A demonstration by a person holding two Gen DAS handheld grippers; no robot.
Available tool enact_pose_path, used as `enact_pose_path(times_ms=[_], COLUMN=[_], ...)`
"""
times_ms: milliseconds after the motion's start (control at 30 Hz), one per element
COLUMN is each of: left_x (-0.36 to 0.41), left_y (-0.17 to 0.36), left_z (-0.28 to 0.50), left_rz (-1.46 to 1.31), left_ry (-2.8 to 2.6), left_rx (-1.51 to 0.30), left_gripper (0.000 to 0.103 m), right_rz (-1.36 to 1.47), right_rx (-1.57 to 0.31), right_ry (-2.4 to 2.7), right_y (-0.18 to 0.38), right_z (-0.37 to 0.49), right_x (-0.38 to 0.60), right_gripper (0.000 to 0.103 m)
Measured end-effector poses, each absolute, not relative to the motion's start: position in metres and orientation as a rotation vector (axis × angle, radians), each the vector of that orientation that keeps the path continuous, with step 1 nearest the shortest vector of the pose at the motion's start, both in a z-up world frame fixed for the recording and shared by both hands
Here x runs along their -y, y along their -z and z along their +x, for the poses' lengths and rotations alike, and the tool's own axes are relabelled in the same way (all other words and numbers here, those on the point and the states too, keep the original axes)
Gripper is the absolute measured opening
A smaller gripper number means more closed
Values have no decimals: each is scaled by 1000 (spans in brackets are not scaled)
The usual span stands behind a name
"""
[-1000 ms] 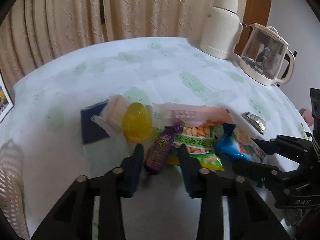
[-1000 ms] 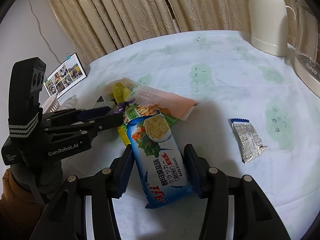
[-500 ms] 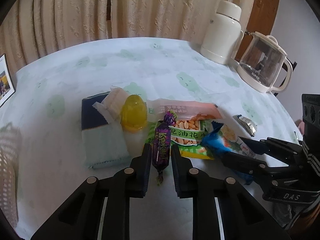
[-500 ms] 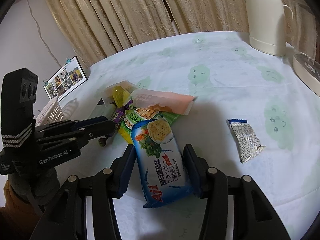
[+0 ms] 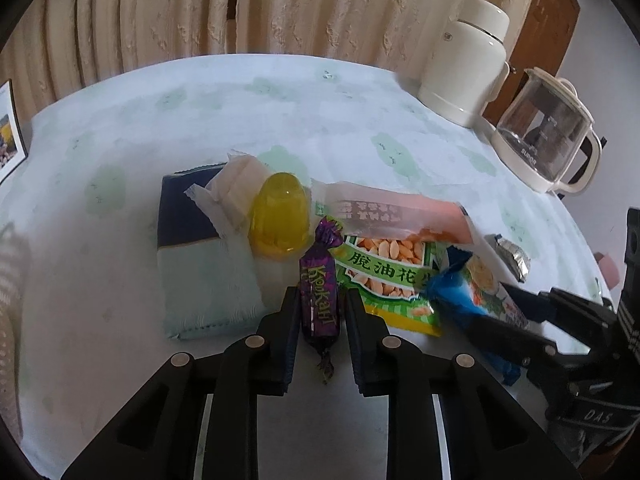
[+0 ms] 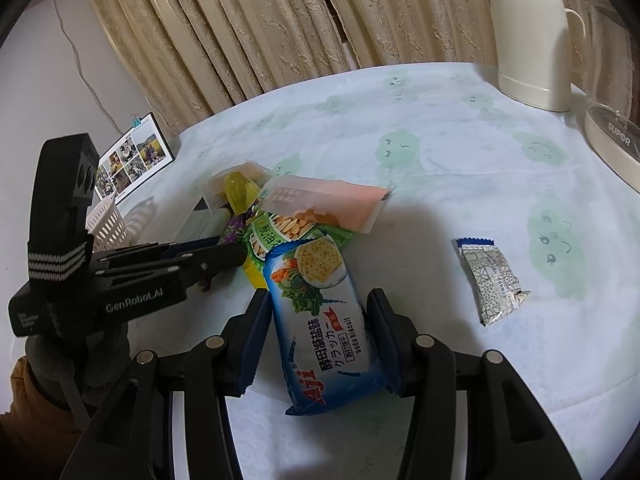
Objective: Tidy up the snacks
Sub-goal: 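Grasp the purple candy with the left gripper and lift it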
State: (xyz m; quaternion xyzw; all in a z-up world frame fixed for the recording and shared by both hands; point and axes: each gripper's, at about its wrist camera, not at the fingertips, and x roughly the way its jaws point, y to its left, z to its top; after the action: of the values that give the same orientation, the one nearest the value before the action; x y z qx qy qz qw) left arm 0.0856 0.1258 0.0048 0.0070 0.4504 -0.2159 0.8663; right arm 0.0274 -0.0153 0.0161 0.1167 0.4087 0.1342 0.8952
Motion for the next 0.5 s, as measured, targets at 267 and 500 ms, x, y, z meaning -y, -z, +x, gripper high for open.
enact_pose_path(times_ms=[267, 500], left_x=[-131, -143], left_y=[-11, -33], left_z=[81, 62], left_rz=[-2, -34], left_ry=[433, 401], left_rx=[-910, -817], left_gripper=[16, 16], right_rz=[247, 259], right_rx=[-841, -819], right_ry=[-278, -286], right_y=[-16, -18], right_z=[27, 24], right_x=[16, 18], right_gripper=[47, 46])
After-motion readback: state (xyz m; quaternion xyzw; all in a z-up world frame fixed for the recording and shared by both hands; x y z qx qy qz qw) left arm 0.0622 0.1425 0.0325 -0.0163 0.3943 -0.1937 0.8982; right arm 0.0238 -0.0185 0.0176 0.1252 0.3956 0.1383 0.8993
